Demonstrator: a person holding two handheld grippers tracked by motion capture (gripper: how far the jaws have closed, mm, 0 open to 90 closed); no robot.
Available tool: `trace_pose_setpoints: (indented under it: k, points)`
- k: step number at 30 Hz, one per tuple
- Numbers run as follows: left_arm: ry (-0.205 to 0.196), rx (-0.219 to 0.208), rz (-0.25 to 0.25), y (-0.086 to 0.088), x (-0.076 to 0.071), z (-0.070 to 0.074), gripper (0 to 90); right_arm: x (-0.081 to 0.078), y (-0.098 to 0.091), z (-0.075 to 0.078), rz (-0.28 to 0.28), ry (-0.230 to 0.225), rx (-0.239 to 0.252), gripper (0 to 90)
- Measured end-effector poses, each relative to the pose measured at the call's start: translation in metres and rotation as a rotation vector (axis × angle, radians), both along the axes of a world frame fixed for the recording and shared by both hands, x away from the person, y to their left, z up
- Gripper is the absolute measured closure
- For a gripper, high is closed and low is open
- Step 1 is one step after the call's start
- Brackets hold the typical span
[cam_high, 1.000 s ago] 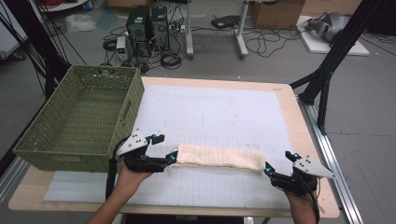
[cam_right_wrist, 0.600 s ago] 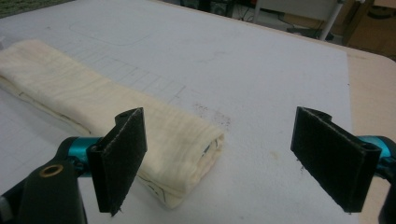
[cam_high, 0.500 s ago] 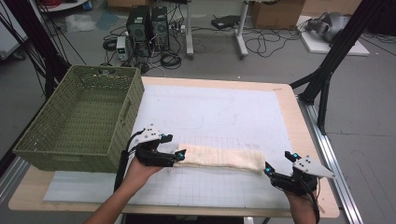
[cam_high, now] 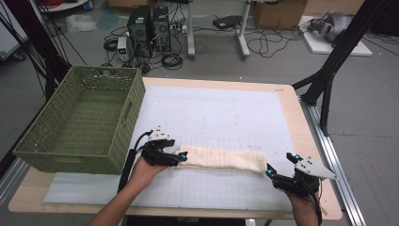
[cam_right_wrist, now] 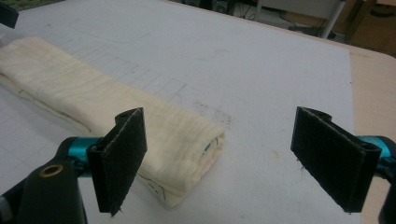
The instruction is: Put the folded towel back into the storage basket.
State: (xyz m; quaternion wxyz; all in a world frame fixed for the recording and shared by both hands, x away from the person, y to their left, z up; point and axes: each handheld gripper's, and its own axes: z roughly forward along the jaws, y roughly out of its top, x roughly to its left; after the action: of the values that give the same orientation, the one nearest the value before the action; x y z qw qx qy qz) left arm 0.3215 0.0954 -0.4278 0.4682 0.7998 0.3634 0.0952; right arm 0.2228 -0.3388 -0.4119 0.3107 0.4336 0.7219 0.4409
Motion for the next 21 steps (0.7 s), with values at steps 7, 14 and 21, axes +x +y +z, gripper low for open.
trace_pose_setpoints:
  k: [7, 14, 21]
  points:
    - [0.045, 0.068, -0.021, -0.008, 0.001, -0.010, 32.8, 0.000, 0.001, -0.001, 0.003, 0.012, -0.005, 16.8]
    - [0.055, 0.117, -0.063, -0.013, -0.001, -0.013, 40.1, 0.000, 0.001, -0.001, 0.002, 0.015, -0.002, 16.8]
    - [0.048, 0.170, -0.061, -0.017, -0.004, -0.014, 49.1, 0.001, 0.001, -0.001, 0.004, 0.013, -0.003, 16.8]
